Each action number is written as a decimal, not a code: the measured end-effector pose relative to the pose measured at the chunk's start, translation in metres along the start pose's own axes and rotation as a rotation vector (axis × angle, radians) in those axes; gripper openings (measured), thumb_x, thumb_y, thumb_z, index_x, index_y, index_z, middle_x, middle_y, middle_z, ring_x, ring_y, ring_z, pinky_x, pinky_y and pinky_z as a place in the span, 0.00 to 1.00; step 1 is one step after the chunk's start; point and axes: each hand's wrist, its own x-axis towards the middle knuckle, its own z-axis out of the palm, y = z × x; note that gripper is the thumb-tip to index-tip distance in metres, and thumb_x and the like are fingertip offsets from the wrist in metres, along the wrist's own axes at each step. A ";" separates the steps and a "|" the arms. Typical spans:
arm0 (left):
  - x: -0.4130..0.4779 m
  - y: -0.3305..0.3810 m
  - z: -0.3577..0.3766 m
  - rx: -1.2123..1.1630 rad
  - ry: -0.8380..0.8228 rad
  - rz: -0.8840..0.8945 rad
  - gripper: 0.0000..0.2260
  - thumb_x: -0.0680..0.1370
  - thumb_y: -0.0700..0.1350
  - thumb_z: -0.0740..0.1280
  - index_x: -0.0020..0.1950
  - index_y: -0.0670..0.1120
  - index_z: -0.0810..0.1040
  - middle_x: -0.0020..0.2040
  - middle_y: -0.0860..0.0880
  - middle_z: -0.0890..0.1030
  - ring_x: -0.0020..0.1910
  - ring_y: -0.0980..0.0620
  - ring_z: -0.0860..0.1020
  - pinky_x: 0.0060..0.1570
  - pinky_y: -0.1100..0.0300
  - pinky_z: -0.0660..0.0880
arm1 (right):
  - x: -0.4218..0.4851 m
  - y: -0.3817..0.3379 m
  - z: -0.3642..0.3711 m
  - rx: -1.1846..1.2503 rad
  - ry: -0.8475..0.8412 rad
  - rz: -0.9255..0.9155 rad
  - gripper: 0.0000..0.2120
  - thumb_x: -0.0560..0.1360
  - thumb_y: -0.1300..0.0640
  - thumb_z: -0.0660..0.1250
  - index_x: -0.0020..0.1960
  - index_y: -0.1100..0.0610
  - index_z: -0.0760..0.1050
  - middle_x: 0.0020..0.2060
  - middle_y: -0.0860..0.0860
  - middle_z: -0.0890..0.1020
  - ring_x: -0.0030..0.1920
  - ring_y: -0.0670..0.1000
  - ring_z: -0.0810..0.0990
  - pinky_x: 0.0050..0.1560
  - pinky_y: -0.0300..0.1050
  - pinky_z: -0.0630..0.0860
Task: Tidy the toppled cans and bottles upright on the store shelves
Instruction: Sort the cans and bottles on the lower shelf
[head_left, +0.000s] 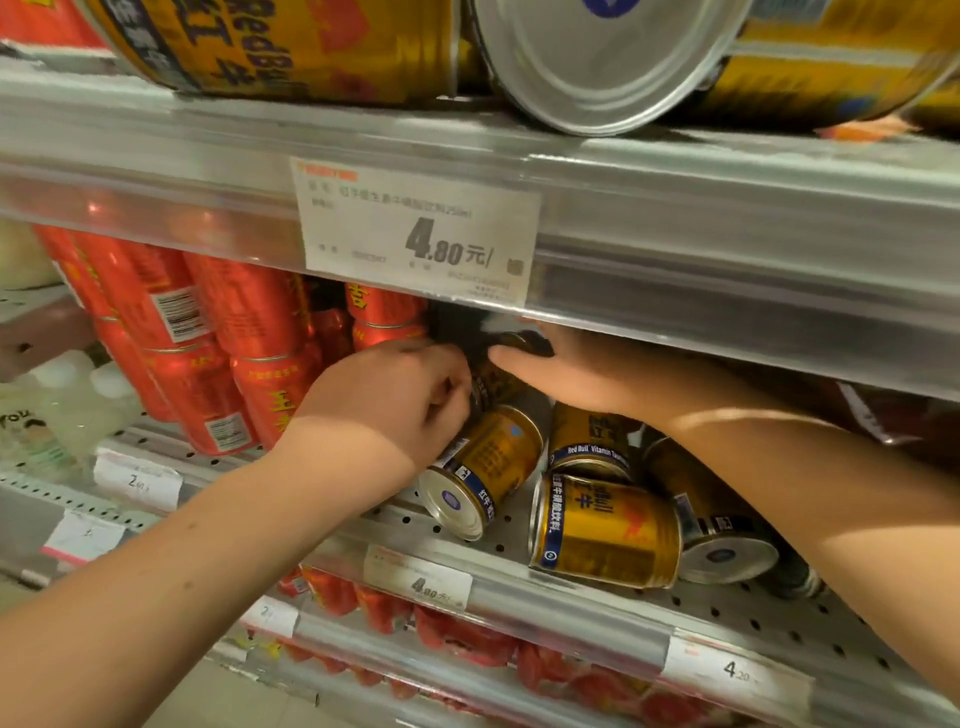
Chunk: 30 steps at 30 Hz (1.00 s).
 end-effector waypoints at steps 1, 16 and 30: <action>0.003 0.002 0.002 -0.020 -0.004 0.022 0.07 0.80 0.51 0.65 0.53 0.53 0.81 0.45 0.53 0.80 0.46 0.46 0.80 0.42 0.54 0.75 | -0.007 0.004 -0.006 -0.053 0.043 0.009 0.22 0.80 0.39 0.60 0.68 0.51 0.72 0.50 0.43 0.74 0.46 0.41 0.74 0.50 0.31 0.65; 0.078 0.077 0.052 -0.134 -0.173 0.287 0.10 0.82 0.56 0.62 0.58 0.55 0.78 0.56 0.53 0.80 0.56 0.53 0.79 0.58 0.52 0.75 | -0.183 0.087 -0.071 -0.280 0.377 0.233 0.18 0.78 0.43 0.61 0.68 0.41 0.70 0.60 0.46 0.74 0.55 0.45 0.70 0.53 0.42 0.66; 0.112 0.141 0.096 0.138 -0.507 -0.205 0.39 0.78 0.67 0.64 0.82 0.52 0.55 0.74 0.46 0.73 0.72 0.44 0.71 0.66 0.49 0.69 | -0.201 0.157 -0.088 -0.113 0.359 0.211 0.19 0.75 0.37 0.59 0.65 0.35 0.68 0.58 0.39 0.75 0.55 0.42 0.75 0.49 0.36 0.71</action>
